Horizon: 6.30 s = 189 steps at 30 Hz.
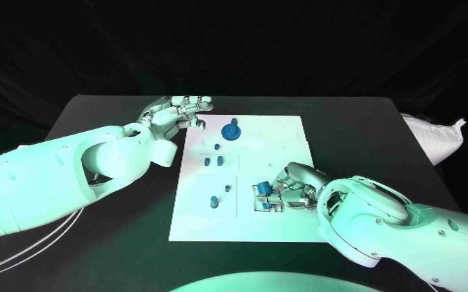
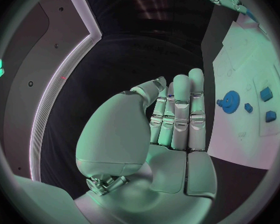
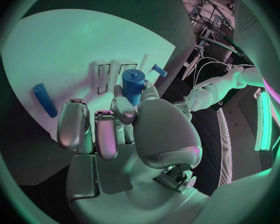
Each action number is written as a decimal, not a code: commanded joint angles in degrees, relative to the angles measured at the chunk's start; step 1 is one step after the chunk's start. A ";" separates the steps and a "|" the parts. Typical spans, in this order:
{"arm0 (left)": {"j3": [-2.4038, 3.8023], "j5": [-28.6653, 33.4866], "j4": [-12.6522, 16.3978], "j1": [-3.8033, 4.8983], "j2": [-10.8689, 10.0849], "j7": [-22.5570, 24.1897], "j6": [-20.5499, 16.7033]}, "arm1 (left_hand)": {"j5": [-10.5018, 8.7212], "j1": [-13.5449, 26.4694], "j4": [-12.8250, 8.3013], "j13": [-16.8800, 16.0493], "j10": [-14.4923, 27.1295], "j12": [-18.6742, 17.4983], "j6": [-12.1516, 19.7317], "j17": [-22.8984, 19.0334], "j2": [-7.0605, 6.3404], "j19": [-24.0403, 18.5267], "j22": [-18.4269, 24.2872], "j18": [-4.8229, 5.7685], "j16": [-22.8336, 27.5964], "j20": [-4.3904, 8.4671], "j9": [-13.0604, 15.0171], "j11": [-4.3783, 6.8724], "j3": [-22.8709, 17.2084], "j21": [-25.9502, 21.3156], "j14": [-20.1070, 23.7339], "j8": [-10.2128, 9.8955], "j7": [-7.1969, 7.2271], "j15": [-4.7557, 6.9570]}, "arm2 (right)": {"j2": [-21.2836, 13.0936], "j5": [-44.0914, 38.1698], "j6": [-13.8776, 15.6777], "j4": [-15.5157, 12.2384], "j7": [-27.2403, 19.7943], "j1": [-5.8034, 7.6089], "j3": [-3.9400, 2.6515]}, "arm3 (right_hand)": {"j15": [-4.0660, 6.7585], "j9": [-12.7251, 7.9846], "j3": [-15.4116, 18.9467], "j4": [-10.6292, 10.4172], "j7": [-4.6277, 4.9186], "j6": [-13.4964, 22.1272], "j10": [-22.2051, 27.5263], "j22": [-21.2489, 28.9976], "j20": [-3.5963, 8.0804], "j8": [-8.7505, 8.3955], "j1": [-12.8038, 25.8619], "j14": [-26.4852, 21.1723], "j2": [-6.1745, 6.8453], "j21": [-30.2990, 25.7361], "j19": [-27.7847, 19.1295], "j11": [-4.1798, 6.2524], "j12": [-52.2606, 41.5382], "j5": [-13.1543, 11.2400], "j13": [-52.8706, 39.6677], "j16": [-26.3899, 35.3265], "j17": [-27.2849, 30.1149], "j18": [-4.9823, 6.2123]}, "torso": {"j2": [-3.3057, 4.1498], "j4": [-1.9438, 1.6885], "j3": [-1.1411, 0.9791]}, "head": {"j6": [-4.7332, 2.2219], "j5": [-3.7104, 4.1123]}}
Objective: Assemble the parts on the task board
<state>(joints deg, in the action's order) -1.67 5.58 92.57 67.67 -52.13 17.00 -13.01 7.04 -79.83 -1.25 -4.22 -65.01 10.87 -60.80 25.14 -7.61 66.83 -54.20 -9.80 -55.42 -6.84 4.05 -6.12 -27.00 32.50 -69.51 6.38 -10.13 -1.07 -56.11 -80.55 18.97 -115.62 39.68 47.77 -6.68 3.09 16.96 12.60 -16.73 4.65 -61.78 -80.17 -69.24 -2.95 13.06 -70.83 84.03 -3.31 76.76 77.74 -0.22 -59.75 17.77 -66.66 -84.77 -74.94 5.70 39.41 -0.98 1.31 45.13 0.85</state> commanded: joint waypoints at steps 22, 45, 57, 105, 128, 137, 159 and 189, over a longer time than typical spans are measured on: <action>0.03 -0.18 0.15 0.00 0.04 0.04 1.29 | 0.33 0.06 -0.36 0.11 0.58 0.31 0.45 -0.11 0.24 0.22 0.09 -0.64 -0.20 0.30 -0.09 0.09 0.13 -0.43 0.12 0.39 -0.18 0.16 | 0.45 -6.16 -3.52 0.46 2.79 0.00 0.00 | 0.61 1.88 3.41 0.01 -0.24 0.48 0.75 0.53 0.20 0.45 3.19 3.84 1.64 -0.57 -0.38 0.20 3.62 -8.15 1.26 0.31 -3.42 -0.89 | 0.01 -0.04 0.01 | 0.28 0.04; -0.01 -0.19 0.31 0.00 -0.43 0.25 1.04 | 0.34 0.13 -0.37 0.13 0.69 0.33 0.55 -0.14 0.23 0.22 0.11 -0.64 -0.21 0.29 -0.11 0.07 0.21 -0.47 0.14 0.38 -0.20 0.15 | -0.93 -8.02 -4.43 -1.61 1.75 0.01 0.00 | 1.28 3.84 3.94 0.03 -1.26 -1.70 -0.45 -0.33 0.72 2.13 4.74 3.96 1.37 -0.09 0.21 1.03 3.16 -7.15 0.13 0.13 -3.85 -1.06 | -0.02 -0.05 0.00 | 0.33 0.09; -0.06 -0.19 0.32 -0.01 -0.54 0.33 0.96 | 0.34 0.13 -0.39 0.14 0.71 0.35 0.57 -0.16 0.23 0.22 0.12 -0.64 -0.21 0.28 -0.11 0.07 0.23 -0.48 0.15 0.39 -0.20 0.15 | -0.62 -9.54 -6.23 -0.82 1.53 0.01 0.01 | 1.59 4.93 1.62 2.13 -1.53 -1.78 -0.92 -0.61 1.03 2.43 -2.56 4.04 -0.17 0.00 0.33 1.36 2.98 -6.81 -0.60 -0.05 -4.28 -1.12 | -0.02 -0.10 0.03 | 0.21 0.32; -0.08 -0.23 -0.04 -0.20 -0.11 0.42 1.10 | 0.36 0.05 -0.48 0.14 0.73 0.44 0.57 -0.20 0.33 0.22 0.14 -0.65 -0.23 0.28 -0.10 0.09 0.23 -0.51 0.16 0.44 -0.18 0.16 | -11.02 -10.86 -5.03 1.09 1.30 0.37 0.19 | 0.58 3.15 -0.71 2.02 -0.08 -0.10 -1.23 -1.52 0.12 -1.89 -7.45 4.14 -0.12 0.42 0.66 0.21 3.77 -5.79 -1.71 -0.44 -5.10 -1.26 | -0.41 0.90 -0.10 | -0.19 3.00; -0.08 -0.24 0.01 -0.36 -0.25 0.35 1.22 | 0.36 0.07 -0.49 0.14 0.73 0.48 0.56 -0.22 0.34 0.23 0.15 -0.65 -0.24 0.28 -0.10 0.08 0.27 -0.53 0.16 0.47 -0.18 0.15 | -7.81 -16.12 -9.42 2.91 2.22 -1.39 0.22 | 1.04 3.60 -2.12 3.66 -0.42 -0.75 -0.88 -1.35 0.55 -1.99 -12.32 4.14 1.17 0.15 0.45 0.61 4.96 -9.06 -1.61 -0.45 -5.25 -1.21 | -0.42 0.80 0.00 | 0.09 2.26; -0.09 -0.26 0.04 -0.36 -0.35 0.29 1.21 | 0.36 0.07 -0.49 0.14 0.73 0.48 0.56 -0.22 0.34 0.23 0.15 -0.65 -0.24 0.28 -0.10 0.08 0.27 -0.53 0.16 0.47 -0.18 0.15 | -5.57 -22.42 -13.42 4.55 3.75 -2.50 0.37 | 0.84 3.37 -6.07 8.17 -0.13 -0.74 -0.42 -1.51 0.47 -2.73 -19.18 4.39 1.65 0.10 0.41 0.44 5.18 -14.72 -1.80 -1.20 -6.85 -1.27 | -0.48 0.81 0.02 | 0.30 1.82; -0.12 -0.62 0.14 -0.38 -0.45 0.18 1.27 | 0.36 0.09 -0.52 0.15 0.77 0.53 0.59 -0.25 0.35 0.23 0.16 -0.65 -0.25 0.28 -0.10 0.08 0.32 -0.56 0.17 0.49 -0.19 0.15 | -4.21 -22.70 -9.26 4.20 4.23 -3.58 0.44 | 0.87 2.37 -12.61 8.53 -0.23 -1.78 -0.21 -2.16 0.46 -4.26 -19.16 4.38 1.41 0.46 0.78 0.49 5.69 -4.81 -1.74 -1.20 -7.03 -1.37 | -0.52 0.94 -0.03 | 0.23 1.55; -0.12 -0.66 0.32 -0.41 -0.37 0.19 1.30 | 0.36 0.09 -0.52 0.15 0.77 0.53 0.59 -0.25 0.35 0.23 0.16 -0.65 -0.25 0.28 -0.10 0.08 0.32 -0.56 0.17 0.49 -0.19 0.15 | -3.56 -2.58 0.54 -0.12 2.62 -1.52 -0.01 | 0.83 1.45 -19.48 2.37 -0.28 -2.57 -1.57 -3.80 0.44 -5.73 -10.44 4.63 6.87 1.55 1.73 0.52 4.00 3.32 -3.07 -1.77 -8.18 -1.68 | -0.44 0.85 0.02 | 0.48 1.38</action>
<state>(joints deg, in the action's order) -1.83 5.13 92.69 67.24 -52.60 16.79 -12.72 7.04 -79.83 -1.56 -4.15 -64.60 11.11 -60.60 24.96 -7.61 66.83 -54.13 -9.80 -55.42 -6.84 4.02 -6.13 -26.69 32.29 -69.40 6.60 -10.32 -1.18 -59.87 -85.80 20.97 -115.84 39.83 46.25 -6.71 3.68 18.57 -7.03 -13.94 4.47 -63.92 -81.32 -72.98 -2.57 7.60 -81.63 84.04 3.71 78.10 79.01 0.14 -55.69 20.89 -66.77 -86.22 -74.95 4.84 38.94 -0.13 1.37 45.54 2.27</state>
